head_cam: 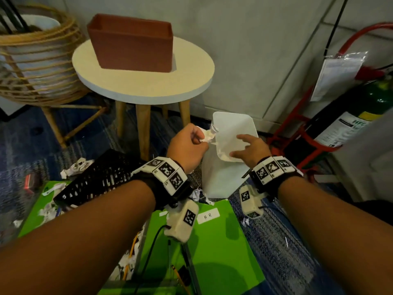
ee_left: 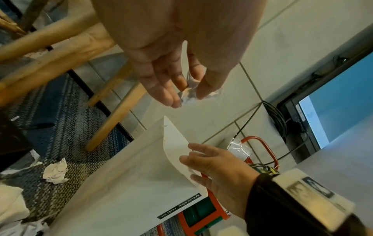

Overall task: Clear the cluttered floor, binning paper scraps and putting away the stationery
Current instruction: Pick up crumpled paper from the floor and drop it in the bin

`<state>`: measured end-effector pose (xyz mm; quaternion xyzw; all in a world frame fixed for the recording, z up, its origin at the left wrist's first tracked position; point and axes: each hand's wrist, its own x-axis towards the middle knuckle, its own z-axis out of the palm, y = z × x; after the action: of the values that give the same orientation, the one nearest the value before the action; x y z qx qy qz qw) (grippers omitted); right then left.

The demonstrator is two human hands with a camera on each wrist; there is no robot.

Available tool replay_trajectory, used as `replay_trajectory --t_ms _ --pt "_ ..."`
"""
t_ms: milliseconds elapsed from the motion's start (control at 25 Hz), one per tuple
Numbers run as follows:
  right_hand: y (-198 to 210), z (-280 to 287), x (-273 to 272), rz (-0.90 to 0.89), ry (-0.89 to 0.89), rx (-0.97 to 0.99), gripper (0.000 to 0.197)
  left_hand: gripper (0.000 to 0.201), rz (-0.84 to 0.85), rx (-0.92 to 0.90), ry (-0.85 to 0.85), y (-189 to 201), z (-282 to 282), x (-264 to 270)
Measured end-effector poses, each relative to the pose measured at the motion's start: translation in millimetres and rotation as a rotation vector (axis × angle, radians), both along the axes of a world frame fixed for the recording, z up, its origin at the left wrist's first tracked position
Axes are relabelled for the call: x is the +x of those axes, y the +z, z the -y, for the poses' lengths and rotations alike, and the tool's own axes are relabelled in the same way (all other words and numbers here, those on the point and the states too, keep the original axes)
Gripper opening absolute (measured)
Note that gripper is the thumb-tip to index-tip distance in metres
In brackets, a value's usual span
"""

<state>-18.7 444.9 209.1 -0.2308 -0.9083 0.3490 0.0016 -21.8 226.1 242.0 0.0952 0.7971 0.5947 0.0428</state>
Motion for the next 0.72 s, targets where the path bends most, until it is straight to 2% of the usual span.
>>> replay_trajectory --t_ms 200,320,400,480,560,720 --pt "-7 -18 15 -0.216 0.004 -0.098 0.031 0.016 0.038 -0.027 -0.001 -16 -43 -4" --pt "-3 -27 41 -0.433 -0.156 -0.245 0.030 0.017 0.028 -0.061 0.023 -22 -69 -3" --pt "-4 -26 71 -0.531 -0.228 -0.249 0.032 0.019 0.042 -0.047 -0.021 -25 -80 -2" --pt "-16 -28 102 -0.572 -0.279 -0.269 0.033 0.035 0.055 -0.060 -0.119 -32 -87 2" --pt "-42 -33 125 -0.503 -0.314 -0.273 0.031 0.046 0.006 -0.119 -0.173 -39 -86 5" --pt "-116 -42 147 -0.159 -0.278 -0.147 0.030 0.026 -0.096 -0.191 -0.165 -57 -65 14"
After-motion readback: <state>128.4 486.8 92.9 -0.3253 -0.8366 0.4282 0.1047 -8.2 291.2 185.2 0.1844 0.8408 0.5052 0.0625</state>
